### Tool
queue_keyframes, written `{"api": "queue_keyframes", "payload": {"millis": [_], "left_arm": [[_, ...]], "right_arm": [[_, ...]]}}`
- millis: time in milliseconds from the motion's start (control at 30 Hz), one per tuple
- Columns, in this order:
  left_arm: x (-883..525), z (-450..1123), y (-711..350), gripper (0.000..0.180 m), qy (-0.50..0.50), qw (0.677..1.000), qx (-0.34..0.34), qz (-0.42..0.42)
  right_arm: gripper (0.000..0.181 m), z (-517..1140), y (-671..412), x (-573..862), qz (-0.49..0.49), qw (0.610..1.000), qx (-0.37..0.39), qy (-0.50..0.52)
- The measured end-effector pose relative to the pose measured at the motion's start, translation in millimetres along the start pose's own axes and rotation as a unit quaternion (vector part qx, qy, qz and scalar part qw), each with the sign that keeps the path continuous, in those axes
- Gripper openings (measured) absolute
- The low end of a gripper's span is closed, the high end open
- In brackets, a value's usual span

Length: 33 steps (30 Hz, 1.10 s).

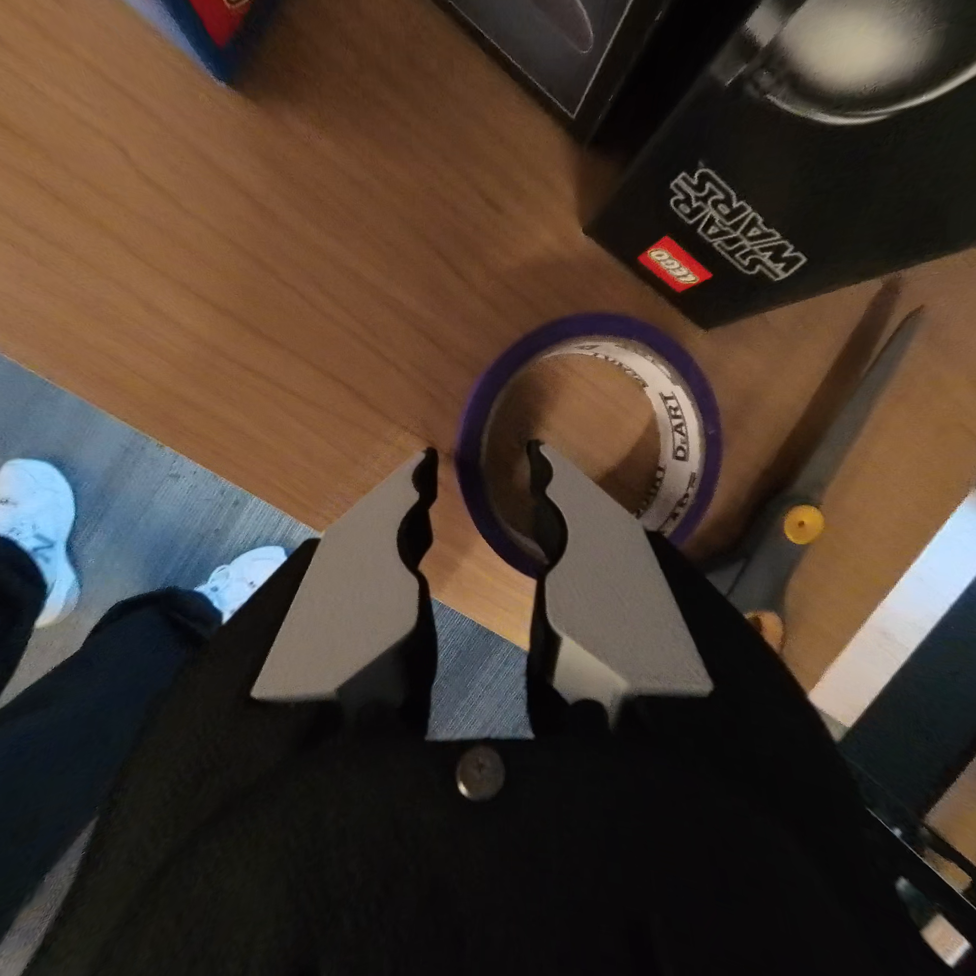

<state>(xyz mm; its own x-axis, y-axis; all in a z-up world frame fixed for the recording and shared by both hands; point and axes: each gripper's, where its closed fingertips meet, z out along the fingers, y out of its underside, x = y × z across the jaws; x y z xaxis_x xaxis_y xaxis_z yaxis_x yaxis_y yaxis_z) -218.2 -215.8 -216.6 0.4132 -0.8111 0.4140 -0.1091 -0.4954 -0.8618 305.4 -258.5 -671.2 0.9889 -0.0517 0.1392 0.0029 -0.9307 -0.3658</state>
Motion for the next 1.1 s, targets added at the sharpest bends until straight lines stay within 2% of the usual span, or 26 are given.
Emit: {"api": "queue_keyframes", "payload": {"millis": [67,133,200,267,333,400,467,533,600,700,733,833,867,933,1000,1100], "left_arm": [[7.1,-3.9,4.2,0.019,0.002,1.0,-0.005,0.005],[9.7,-8.0,9.8,0.018,0.003,1.0,-0.007,0.007],[12.7,-11.6,16.5,0.016,0.011,1.0,-0.009,0.001],[14.5,-14.8,24.2,0.016,0.025,1.0,-0.012,-0.003],[14.1,-15.0,35.9,0.022,0.053,0.998,-0.023,-0.019],[20.4,-12.8,44.0,0.026,0.12,0.99,-0.026,-0.062],[30.1,-11.2,45.5,0.029,0.202,0.973,-0.013,-0.109],[41.7,-12.7,50.1,0.035,0.277,0.951,-0.016,-0.135],[60.0,-24.1,53.6,0.043,0.357,0.921,-0.029,-0.156],[84.8,-59.7,45.9,0.05,0.452,0.872,-0.036,-0.185],[90.1,-73.2,43.1,0.051,0.465,0.868,-0.033,-0.174],[92.6,-106.7,44.8,0.051,0.452,0.887,-0.022,-0.089],[91.4,-117.1,44.9,0.047,0.449,0.89,-0.017,-0.072],[92.6,-143.6,40.0,0.023,0.475,0.877,-0.003,-0.072],[94.0,-169.7,31.2,0.02,0.498,0.864,0.019,-0.069],[93.8,-199.0,16.9,0.02,0.45,0.889,0.079,0.039]], "right_arm": [[0.031,-1.1,-2.0,1.4,-0.008,1.0,0.024,0.009],[0.01,1.5,2.5,-7.0,-0.001,1.0,0.014,-0.022],[0.009,-7.0,0.2,-22.9,0.016,0.998,0.009,-0.061],[0.008,-40.4,-20.4,-61.0,0.005,0.991,0.07,-0.117],[0.008,-105.4,-49.6,-111.6,-0.055,0.974,0.179,-0.13],[0.008,-199.0,-74.8,-185.3,-0.126,0.93,0.305,-0.164],[0.008,-299.2,-87.9,-262.5,-0.171,0.869,0.416,-0.205],[0.008,-385.8,-94.1,-327.3,-0.193,0.815,0.496,-0.228],[0.008,-449.0,-95.8,-383.7,-0.226,0.775,0.544,-0.228],[0.008,-498.2,-95.1,-454.6,-0.309,0.75,0.558,-0.178],[0.008,-505.8,-93.9,-474.4,-0.338,0.748,0.548,-0.161],[0.008,-519.4,-87.3,-522.5,-0.435,0.729,0.517,-0.11],[0.009,-523.2,-83.3,-538.1,-0.47,0.715,0.508,-0.106],[0.009,-532.1,-76.4,-566.1,-0.519,0.692,0.489,-0.117],[0.009,-545.4,-82.2,-581.9,-0.519,0.686,0.496,-0.117],[0.019,-567.8,-94.7,-592.0,-0.445,0.709,0.519,-0.172]]}}
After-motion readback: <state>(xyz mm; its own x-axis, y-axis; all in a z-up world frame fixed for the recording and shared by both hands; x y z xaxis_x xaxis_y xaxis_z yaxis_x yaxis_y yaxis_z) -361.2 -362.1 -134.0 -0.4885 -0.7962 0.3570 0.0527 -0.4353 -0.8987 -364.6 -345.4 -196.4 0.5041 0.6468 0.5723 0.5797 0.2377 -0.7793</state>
